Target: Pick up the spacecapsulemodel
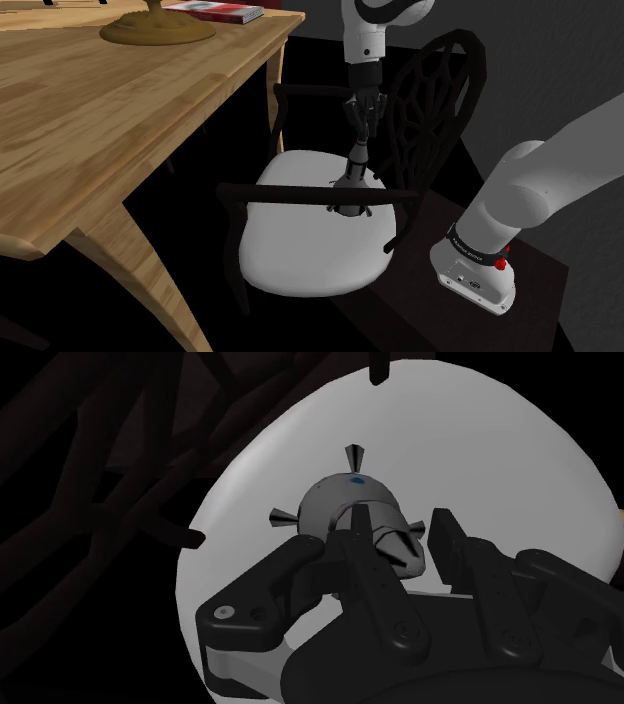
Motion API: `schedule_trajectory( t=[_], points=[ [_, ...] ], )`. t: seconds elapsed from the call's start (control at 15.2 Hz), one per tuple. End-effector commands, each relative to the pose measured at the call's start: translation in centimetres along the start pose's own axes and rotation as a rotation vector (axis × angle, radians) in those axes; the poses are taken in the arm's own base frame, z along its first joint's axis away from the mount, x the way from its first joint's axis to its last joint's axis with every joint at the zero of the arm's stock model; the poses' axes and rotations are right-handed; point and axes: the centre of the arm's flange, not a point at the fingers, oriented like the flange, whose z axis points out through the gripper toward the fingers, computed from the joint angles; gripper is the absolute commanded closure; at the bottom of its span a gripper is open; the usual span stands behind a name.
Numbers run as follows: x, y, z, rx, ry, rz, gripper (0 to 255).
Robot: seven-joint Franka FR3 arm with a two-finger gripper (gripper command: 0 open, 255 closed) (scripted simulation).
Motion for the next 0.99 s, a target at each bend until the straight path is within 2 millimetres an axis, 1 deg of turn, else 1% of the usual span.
schedule_trajectory(
  t=[0.0, 0.07, 0.92],
  points=[
    [0.0, 0.0, 0.1, 0.0, -0.001, 0.0, 255],
    [0.0, 0.0, 0.1, 0.0, -0.001, 0.0, 255],
    [-2.5, -0.6, -6.3, 0.0, -0.001, 0.0, 255]
  ],
)
